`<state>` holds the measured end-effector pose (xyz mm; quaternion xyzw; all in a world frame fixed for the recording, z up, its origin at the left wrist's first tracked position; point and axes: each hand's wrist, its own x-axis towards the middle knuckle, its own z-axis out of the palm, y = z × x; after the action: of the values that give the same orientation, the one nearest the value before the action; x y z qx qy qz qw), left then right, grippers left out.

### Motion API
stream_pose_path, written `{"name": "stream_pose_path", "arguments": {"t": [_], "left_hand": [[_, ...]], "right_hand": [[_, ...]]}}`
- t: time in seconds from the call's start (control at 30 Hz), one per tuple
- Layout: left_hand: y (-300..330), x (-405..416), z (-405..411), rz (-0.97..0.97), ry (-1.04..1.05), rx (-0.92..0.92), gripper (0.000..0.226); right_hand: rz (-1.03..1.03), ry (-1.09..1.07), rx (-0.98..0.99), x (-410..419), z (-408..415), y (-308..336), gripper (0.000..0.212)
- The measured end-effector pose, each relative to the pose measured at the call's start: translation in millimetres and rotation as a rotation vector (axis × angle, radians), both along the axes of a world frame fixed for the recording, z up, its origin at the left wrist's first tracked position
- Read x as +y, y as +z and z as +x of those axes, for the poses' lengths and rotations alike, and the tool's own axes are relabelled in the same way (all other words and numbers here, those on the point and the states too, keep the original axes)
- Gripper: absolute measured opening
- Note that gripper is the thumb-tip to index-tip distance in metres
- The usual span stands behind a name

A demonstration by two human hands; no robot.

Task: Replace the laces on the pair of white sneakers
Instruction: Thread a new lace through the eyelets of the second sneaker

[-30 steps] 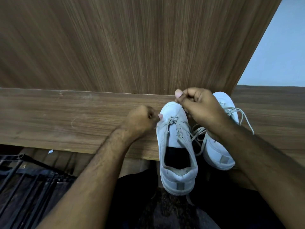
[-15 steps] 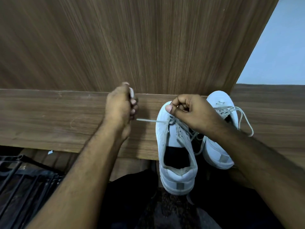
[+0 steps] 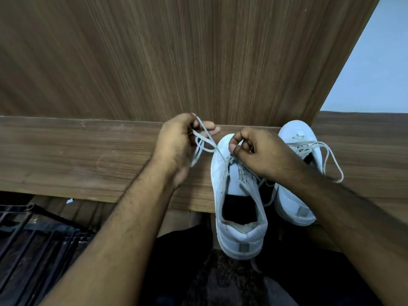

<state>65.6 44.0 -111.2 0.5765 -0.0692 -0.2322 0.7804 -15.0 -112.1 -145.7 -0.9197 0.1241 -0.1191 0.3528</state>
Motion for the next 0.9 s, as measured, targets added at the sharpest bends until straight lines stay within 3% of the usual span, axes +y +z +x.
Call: {"name": "stream_pose_path", "arguments": {"t": [0.03, 0.1, 0.2, 0.27, 0.33, 0.4, 0.5, 0.57, 0.7, 0.8, 0.9], "left_hand": [[1.0, 0.6, 1.0, -0.1, 0.001, 0.075, 0.028], [-2.3, 0.0, 3.4, -0.057, 0.022, 0.059, 0.028], [-18.9, 0.5, 7.6, 0.39, 0.057, -0.308, 0.025], [-31.0, 1.3, 9.2, 0.719, -0.045, -0.584, 0.02], [-39.0, 2.0, 6.8, 0.935, -0.289, -0.678, 0.019], [-40.8, 1.9, 3.6, 0.998, -0.427, -0.675, 0.025], [-33.2, 1.9, 3.4, 0.975, -0.363, -0.627, 0.026], [-28.1, 0.4, 4.6, 0.913, -0.215, -0.567, 0.027], [-19.5, -3.1, 4.3, 0.499, 0.107, -0.249, 0.023], [-13.1, -2.9, 4.5, 0.145, 0.033, -0.022, 0.03], [-11.3, -3.2, 4.2, 0.047, 0.013, 0.12, 0.03]], "right_hand": [[-0.024, 0.01, 0.02, 0.4, 0.0, -0.9, 0.008], [-0.067, 0.026, 0.046, 0.6, -0.2, -1.7, 0.011], [-0.136, 0.044, 0.067, 0.3, -1.4, -0.8, 0.013], [-0.158, 0.054, 0.07, -0.1, -1.9, -1.2, 0.013], [-0.17, 0.061, 0.057, 0.1, -1.7, -1.9, 0.01], [-0.188, 0.075, 0.057, 0.6, -1.5, -1.9, 0.008], [-0.21, 0.075, 0.101, 0.1, -0.5, -2.7, 0.006], [-0.213, 0.067, 0.125, -1.7, -0.2, -4.5, 0.006], [-0.182, 0.086, 0.138, -1.7, -0.2, -4.4, 0.006], [-0.198, 0.105, 0.141, -0.1, -1.8, -1.7, 0.01], [-0.203, 0.108, 0.148, 0.9, -2.5, -0.8, 0.01]]}}
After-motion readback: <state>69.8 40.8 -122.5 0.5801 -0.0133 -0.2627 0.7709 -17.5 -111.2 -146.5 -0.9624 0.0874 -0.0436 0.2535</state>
